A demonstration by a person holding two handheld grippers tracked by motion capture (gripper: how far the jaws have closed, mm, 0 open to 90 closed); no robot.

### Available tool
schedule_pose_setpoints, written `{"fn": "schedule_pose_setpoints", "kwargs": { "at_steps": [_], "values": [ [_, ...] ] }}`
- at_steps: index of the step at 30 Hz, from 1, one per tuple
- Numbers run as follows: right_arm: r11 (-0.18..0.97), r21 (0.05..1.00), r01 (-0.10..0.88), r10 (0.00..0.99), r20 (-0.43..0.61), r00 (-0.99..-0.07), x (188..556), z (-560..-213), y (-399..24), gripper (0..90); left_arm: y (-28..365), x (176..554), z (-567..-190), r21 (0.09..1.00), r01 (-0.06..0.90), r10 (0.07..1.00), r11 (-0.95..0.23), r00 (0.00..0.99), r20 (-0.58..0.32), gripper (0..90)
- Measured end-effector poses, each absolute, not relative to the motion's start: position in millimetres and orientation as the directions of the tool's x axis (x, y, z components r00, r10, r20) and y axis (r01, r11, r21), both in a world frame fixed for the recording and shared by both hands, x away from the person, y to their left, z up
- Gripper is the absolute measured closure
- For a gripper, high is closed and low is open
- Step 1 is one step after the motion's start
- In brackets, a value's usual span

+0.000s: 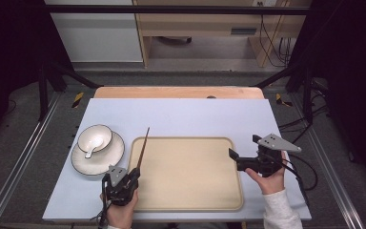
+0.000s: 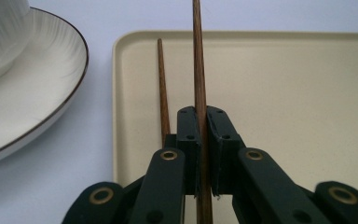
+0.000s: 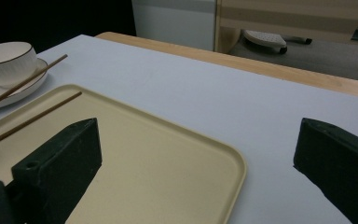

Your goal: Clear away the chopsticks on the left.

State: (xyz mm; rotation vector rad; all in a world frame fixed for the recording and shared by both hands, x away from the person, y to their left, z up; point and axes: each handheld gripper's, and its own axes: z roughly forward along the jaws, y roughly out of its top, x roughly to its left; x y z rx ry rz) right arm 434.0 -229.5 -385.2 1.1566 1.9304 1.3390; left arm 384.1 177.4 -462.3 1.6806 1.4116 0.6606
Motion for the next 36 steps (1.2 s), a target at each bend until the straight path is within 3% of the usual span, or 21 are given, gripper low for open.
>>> {"fn": "schedule_pose_setpoints", "kwargs": {
  "at_steps": [36],
  "values": [
    [0.166,0.918,0.361,0.860,0.044,-0.508,436.6,-388.8,-226.3,1.2,164.1,387.0,-483.2,0.787,0.612,0.970,-0.080,0.229,-0.080,84.2]
  ]
}}
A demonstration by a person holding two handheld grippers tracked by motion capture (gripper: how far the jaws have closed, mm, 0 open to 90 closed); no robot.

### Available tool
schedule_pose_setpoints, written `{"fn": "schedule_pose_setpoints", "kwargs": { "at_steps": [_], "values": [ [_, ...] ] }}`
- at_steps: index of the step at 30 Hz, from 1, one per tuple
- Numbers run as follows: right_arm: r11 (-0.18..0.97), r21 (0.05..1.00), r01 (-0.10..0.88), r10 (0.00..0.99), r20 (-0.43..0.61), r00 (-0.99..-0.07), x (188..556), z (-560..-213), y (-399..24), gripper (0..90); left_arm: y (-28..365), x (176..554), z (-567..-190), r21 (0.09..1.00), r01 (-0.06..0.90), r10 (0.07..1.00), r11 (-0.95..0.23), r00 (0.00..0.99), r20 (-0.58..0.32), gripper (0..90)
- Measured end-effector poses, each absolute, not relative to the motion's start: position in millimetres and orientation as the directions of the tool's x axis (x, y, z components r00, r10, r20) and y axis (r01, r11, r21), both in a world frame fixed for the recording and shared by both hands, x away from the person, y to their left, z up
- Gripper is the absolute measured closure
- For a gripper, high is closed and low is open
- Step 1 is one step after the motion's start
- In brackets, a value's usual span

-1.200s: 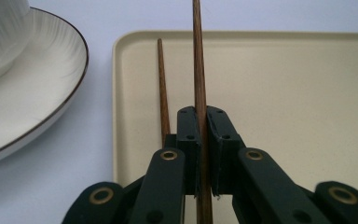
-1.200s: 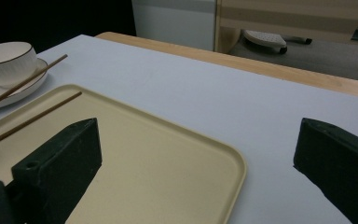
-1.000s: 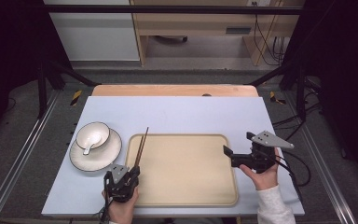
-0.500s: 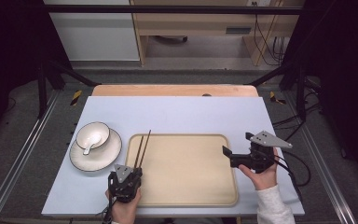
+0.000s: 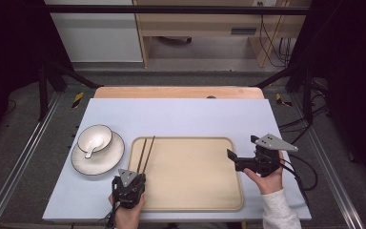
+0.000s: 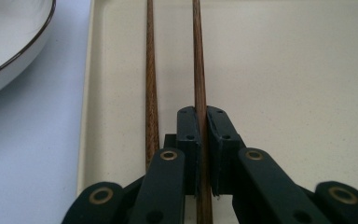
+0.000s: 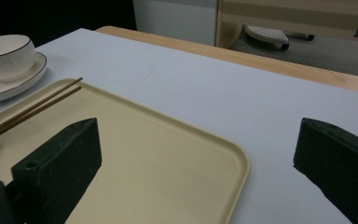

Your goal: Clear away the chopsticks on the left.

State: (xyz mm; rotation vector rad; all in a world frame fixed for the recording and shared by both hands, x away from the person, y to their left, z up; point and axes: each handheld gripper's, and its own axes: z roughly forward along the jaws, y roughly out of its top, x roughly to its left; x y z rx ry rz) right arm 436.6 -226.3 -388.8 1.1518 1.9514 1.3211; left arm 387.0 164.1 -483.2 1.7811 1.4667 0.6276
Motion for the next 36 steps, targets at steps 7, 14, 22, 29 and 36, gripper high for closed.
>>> {"fn": "schedule_pose_setpoints", "kwargs": {
  "at_steps": [7,14,22,29,36],
  "values": [
    [0.166,0.918,0.361,0.860,0.045,-0.509,436.6,-388.7,-226.3,1.2,163.7,387.0,-483.7,0.779,0.620,0.970,-0.090,0.234,-0.074,84.1],
    [0.163,0.917,0.365,0.861,0.048,-0.506,436.7,-389.1,-225.6,1.2,161.7,386.8,-483.2,0.777,0.623,0.969,-0.094,0.236,-0.072,83.4],
    [0.161,0.919,0.361,0.861,0.048,-0.506,436.1,-388.0,-226.8,1.2,162.0,388.3,-482.0,0.772,0.627,0.967,-0.101,0.246,-0.073,82.7],
    [0.154,0.922,0.357,0.863,0.050,-0.503,435.2,-386.7,-228.2,1.2,163.4,389.2,-470.5,0.799,0.593,0.954,-0.104,0.286,-0.088,78.4],
    [0.145,0.925,0.352,0.864,0.055,-0.500,434.0,-384.9,-230.1,1.2,166.9,395.5,-446.5,0.837,0.531,0.926,-0.133,0.368,-0.086,69.3]
  ]
}}
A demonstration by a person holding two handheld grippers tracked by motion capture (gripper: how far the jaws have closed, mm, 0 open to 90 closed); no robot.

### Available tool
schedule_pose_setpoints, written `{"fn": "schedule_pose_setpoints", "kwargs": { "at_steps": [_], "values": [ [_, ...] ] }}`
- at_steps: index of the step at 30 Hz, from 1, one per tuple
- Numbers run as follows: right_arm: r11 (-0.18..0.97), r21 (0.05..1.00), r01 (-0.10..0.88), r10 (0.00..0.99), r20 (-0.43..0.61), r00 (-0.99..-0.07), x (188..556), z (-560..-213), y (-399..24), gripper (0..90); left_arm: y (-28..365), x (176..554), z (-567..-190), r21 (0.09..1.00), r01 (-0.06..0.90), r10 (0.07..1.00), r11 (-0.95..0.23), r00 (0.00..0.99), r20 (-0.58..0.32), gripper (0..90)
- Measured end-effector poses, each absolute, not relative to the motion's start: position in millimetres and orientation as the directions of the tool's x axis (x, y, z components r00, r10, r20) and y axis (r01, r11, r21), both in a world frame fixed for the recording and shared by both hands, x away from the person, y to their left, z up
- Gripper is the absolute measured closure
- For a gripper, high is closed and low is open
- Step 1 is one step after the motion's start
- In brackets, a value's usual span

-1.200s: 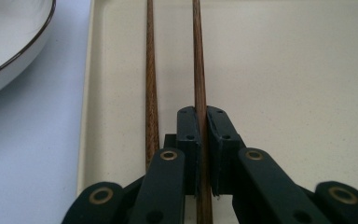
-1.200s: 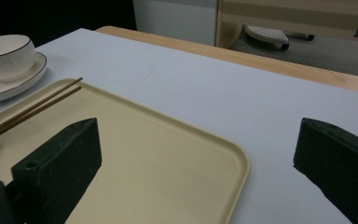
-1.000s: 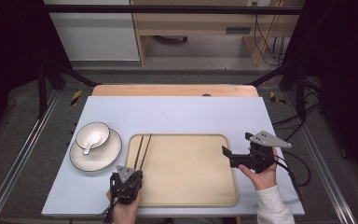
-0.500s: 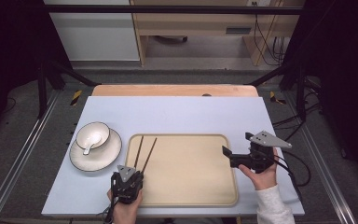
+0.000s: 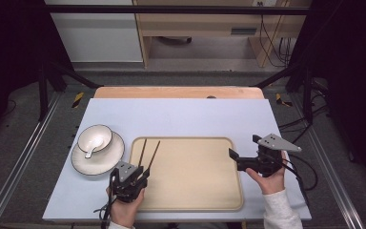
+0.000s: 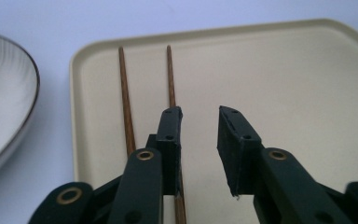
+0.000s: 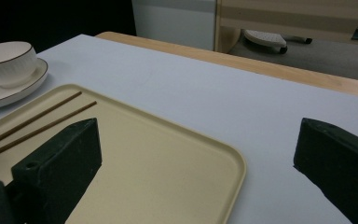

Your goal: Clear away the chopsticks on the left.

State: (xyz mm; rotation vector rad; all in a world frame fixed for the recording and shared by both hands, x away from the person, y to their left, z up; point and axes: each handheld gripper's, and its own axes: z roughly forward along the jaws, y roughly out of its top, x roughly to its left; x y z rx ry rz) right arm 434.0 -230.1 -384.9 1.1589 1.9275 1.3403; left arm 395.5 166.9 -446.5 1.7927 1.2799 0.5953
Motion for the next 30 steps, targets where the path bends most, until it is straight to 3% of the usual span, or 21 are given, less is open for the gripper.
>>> {"fn": "schedule_pose_setpoints", "kwargs": {
  "at_steps": [10,17,30],
  "values": [
    [0.126,0.933,0.338,0.868,0.061,-0.493,431.1,-380.0,-236.9,1.1,189.1,406.1,-407.0,0.883,0.434,0.857,-0.180,0.510,-0.077,50.0],
    [0.113,0.936,0.334,0.873,0.067,-0.484,430.5,-378.9,-241.2,1.1,216.8,408.8,-404.7,0.890,0.405,0.848,-0.211,0.529,-0.040,34.5],
    [0.110,0.926,0.360,0.880,0.078,-0.468,434.4,-385.9,-243.7,0.9,249.0,402.6,-422.9,0.889,0.407,0.853,-0.208,0.521,-0.039,23.5]
  ]
}}
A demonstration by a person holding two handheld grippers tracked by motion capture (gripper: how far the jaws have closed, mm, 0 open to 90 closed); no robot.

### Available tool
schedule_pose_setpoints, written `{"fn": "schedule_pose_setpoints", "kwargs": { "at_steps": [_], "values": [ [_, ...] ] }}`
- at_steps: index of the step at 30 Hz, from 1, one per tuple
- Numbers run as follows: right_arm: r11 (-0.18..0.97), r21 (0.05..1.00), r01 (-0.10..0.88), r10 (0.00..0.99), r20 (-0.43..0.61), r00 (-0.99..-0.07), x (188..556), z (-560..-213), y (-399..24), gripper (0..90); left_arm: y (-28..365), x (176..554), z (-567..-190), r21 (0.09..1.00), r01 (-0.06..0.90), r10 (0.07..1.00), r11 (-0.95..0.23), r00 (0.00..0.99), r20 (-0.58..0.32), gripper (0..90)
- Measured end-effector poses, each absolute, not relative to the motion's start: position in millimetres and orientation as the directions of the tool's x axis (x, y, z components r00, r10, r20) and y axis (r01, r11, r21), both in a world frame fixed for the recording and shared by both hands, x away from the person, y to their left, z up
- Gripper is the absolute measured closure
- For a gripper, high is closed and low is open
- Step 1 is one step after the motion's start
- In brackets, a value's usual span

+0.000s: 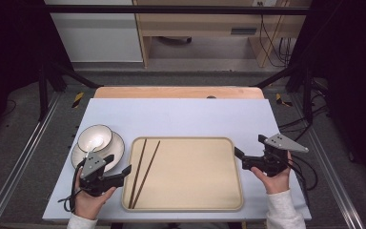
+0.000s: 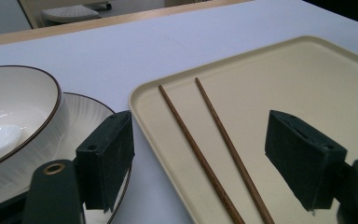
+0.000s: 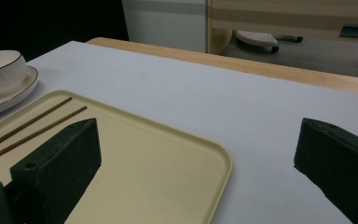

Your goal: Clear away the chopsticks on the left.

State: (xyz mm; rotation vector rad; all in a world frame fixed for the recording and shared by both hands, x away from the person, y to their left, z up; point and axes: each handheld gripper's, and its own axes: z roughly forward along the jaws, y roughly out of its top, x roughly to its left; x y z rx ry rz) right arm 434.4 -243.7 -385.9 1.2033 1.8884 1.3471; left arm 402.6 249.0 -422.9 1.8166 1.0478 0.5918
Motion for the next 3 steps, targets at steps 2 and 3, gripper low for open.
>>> {"fn": "schedule_pose_setpoints", "kwargs": {
  "at_steps": [2,3],
  "values": [
    [0.115,0.925,0.363,0.880,0.075,-0.470,435.7,-387.5,-243.1,0.9,251.8,402.3,-423.3,0.891,0.407,0.857,-0.200,0.514,-0.043,22.8],
    [0.115,0.923,0.367,0.880,0.077,-0.469,436.1,-388.2,-242.6,0.9,252.6,402.2,-423.7,0.892,0.407,0.858,-0.197,0.512,-0.044,22.6]
  ]
}}
